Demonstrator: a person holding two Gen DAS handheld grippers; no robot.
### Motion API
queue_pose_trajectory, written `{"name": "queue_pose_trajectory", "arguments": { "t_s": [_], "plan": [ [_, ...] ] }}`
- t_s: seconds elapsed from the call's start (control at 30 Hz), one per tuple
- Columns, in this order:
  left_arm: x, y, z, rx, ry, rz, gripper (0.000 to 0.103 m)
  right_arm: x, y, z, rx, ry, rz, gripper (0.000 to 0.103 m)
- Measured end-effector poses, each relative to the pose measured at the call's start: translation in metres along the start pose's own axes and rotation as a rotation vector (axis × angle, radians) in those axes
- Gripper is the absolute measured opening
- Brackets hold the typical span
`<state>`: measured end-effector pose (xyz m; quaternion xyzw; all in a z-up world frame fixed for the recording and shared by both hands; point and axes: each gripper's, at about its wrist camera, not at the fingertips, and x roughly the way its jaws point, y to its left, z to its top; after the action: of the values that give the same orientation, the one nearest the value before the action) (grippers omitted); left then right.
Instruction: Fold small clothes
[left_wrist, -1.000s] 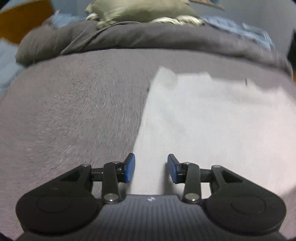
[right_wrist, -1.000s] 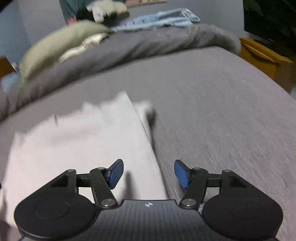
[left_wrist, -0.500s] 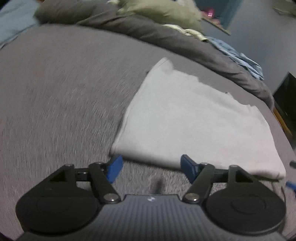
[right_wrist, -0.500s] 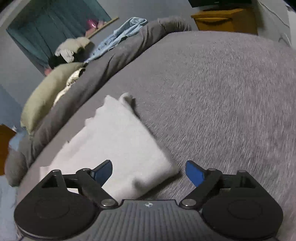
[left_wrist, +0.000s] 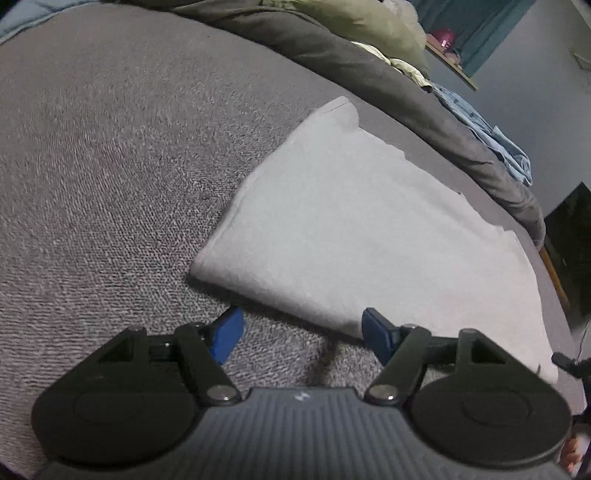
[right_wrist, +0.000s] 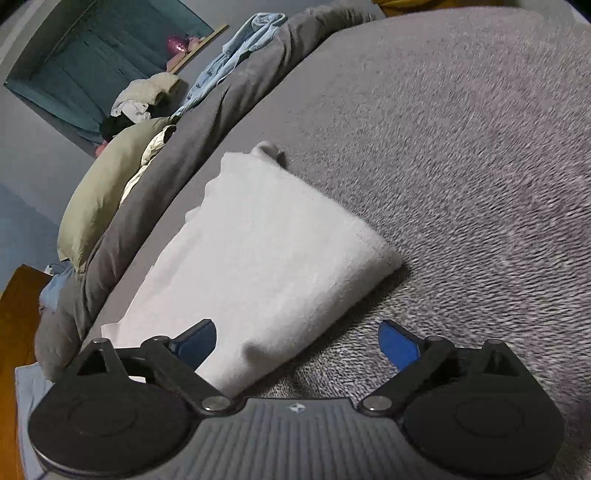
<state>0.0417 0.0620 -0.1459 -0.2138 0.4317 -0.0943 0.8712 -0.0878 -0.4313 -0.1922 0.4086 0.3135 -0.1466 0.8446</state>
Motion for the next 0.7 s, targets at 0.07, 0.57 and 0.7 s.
{"name": "queue_pose_trajectory", "arguments": {
  "t_s": [0.07,0.57,0.7],
  "plan": [
    [0.007,0.001,0.001,-0.007,-0.019,0.005,0.072,0.007,0.000,0.000,-0.004,-0.004,0.004,0.098],
    [0.052,-0.017,0.020,0.079,-0.195,0.068,0.085,0.034,0.008,0.009,-0.085,-0.157,0.059,0.084],
    [0.052,-0.023,0.026,0.151,-0.192,0.056,0.085,0.039,0.019,0.017,-0.134,-0.175,0.082,0.084]
  ]
}}
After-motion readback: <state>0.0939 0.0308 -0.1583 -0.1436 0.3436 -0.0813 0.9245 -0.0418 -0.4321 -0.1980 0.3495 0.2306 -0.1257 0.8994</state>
